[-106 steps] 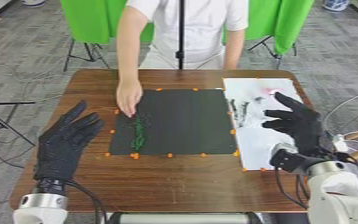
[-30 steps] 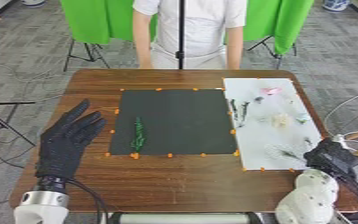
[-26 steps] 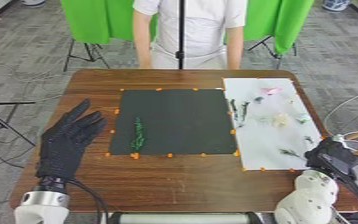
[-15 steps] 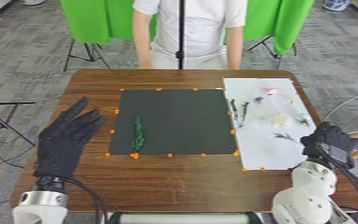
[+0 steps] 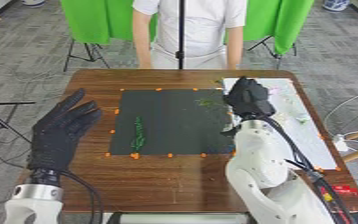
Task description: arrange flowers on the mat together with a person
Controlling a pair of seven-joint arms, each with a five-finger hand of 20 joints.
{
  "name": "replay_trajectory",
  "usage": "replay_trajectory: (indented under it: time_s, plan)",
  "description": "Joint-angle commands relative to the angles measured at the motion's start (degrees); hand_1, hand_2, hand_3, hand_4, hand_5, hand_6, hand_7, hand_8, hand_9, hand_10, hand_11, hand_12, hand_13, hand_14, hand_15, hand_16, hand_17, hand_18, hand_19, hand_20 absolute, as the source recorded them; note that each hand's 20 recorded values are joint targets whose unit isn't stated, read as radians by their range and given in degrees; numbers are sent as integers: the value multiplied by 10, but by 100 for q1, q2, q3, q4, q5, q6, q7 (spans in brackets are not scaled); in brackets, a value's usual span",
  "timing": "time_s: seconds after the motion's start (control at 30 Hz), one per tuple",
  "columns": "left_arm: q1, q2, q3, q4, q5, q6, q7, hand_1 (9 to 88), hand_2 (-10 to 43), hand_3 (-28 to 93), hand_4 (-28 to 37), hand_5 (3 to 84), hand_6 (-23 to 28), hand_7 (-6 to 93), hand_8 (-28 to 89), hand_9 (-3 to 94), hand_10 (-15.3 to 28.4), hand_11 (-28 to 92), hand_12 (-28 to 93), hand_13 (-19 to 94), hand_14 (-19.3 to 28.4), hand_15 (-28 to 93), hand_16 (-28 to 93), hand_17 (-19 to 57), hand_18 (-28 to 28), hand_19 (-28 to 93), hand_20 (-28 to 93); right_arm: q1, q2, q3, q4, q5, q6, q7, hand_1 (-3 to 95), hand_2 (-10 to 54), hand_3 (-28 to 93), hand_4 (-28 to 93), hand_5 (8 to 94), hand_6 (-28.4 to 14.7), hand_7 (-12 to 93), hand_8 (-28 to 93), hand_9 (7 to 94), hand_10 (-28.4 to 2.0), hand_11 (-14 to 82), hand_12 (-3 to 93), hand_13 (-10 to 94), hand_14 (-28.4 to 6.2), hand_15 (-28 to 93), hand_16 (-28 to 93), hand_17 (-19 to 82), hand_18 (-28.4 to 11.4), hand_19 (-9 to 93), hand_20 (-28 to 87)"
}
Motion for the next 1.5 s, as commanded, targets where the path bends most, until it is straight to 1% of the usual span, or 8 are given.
replay_trajectory:
  time_s: [0.03, 0.13, 0.37, 0.5, 0.53, 0.73, 1.23, 1.5]
  plan:
    - [-96, 114, 163, -15, 8, 144, 157, 235, 104, 760, -253, 376, 108, 107, -93, 363, 231, 262, 86, 261, 284, 492, -119, -79, 239, 605, -33, -236, -1230, -130, 405, -300, -879, -712, 500, -95, 689, -283, 933, 11, 170, 35, 937, -124, 296, 161, 850, -105, 486, 163, 292, -205, 897, -95]
    - [-73, 73, 164, -4, -21, 99, 146, 235, 104, 761, -252, 376, 109, 107, -93, 364, 232, 261, 86, 262, 284, 492, -119, -78, 239, 605, -33, -258, -1502, -71, 646, -307, -1455, -997, 499, -95, 689, -283, 933, 10, 170, 35, 937, -124, 299, 160, 848, -107, 491, 163, 292, -205, 898, -101]
    - [-204, 77, 119, 51, 6, -42, 158, 236, 104, 760, -252, 377, 109, 106, -92, 364, 232, 261, 86, 262, 284, 491, -119, -78, 239, 605, -33, 198, -1046, -818, 1073, 84, -1355, -735, 493, -95, 691, -283, 933, 10, 169, 35, 937, -128, 295, 160, 843, -109, 493, 161, 286, -204, 895, -111]
    - [-301, -69, 122, 103, 91, -210, 25, 236, 103, 760, -252, 377, 109, 106, -92, 364, 232, 260, 85, 262, 284, 492, -118, -78, 239, 605, -33, 300, -1055, -1002, 1250, 134, -1390, -601, 489, -95, 689, -283, 934, 10, 172, 36, 937, -128, 298, 161, 843, -109, 494, 158, 286, -204, 896, -115]
    - [-306, -211, 83, 97, 187, -293, -89, 236, 103, 761, -252, 377, 109, 105, -92, 364, 232, 260, 85, 262, 284, 492, -118, -78, 239, 605, -33, 283, -1101, -997, 1280, 79, -1460, -604, 488, -95, 688, -283, 935, 11, 173, 36, 937, -128, 304, 161, 844, -110, 495, 158, 286, -204, 896, -116]
    - [-371, -295, 64, 132, 259, -396, -129, 236, 103, 760, -252, 377, 109, 106, -92, 365, 233, 261, 86, 262, 284, 492, -118, -78, 239, 605, -33, 392, -1102, -1177, 1465, -134, -1349, -451, 462, -95, 702, -283, 937, 12, 194, 32, 937, -128, 333, 156, 855, -112, 508, 159, 286, -206, 899, -121]
    - [-403, -186, 105, 121, 216, -340, -72, 236, 104, 760, -252, 378, 110, 105, -92, 364, 233, 261, 86, 262, 284, 491, -119, -78, 239, 606, -33, 409, -1423, -1080, 1260, 460, -2009, -21, 377, -47, 742, -283, 932, 10, 154, -123, 937, -122, 425, 127, 896, -112, 522, 155, 316, -217, 932, -175]
    - [-407, -327, 69, 117, 313, -404, -218, 236, 103, 762, -251, 379, 110, 105, -92, 365, 232, 262, 86, 262, 284, 491, -118, -78, 239, 606, -33, 198, -1768, -839, 1010, 374, -2476, -232, 350, -38, 726, -283, 909, -3, 142, -144, 937, -121, 424, 123, 907, -114, 506, 154, 320, -224, 932, -175]
